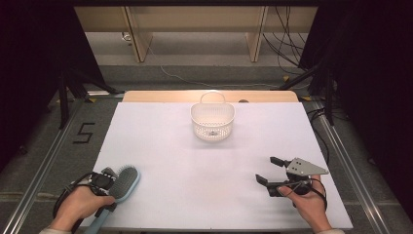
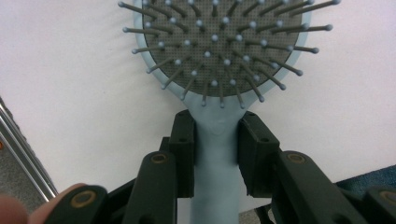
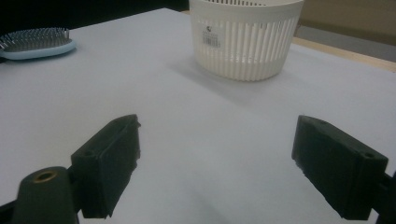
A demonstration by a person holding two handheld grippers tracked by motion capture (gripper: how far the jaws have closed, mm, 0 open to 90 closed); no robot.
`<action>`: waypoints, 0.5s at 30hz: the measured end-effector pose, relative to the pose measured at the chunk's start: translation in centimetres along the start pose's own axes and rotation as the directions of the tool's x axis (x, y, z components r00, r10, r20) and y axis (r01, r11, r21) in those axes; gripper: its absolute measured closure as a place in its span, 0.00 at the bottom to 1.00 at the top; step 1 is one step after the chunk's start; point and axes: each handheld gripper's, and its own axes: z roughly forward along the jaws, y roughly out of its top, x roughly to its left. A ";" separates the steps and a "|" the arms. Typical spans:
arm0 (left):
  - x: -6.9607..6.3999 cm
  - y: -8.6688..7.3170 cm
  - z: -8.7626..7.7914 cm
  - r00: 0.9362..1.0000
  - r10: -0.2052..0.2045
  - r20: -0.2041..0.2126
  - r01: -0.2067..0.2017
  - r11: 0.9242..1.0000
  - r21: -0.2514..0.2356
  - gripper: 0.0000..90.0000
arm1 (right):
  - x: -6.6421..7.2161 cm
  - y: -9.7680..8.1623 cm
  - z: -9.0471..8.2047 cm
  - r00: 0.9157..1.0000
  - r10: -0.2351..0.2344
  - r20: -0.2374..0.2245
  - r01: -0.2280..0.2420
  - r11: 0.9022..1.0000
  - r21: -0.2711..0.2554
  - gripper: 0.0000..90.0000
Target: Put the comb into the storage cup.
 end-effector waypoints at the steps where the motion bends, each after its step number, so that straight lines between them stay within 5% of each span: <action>1: 0.0 0.0 0.0 1.000 0.000 0.001 0.000 1.000 -0.001 0.77 | 0.0 0.0 0.0 1.000 0.000 0.000 0.000 1.000 0.000 0.18; 15: 0.1 -0.1 -0.2 0.999 0.025 -0.024 -0.026 0.998 -0.049 0.77 | 0.0 0.0 0.0 1.000 -0.001 0.002 0.001 1.000 -0.002 0.18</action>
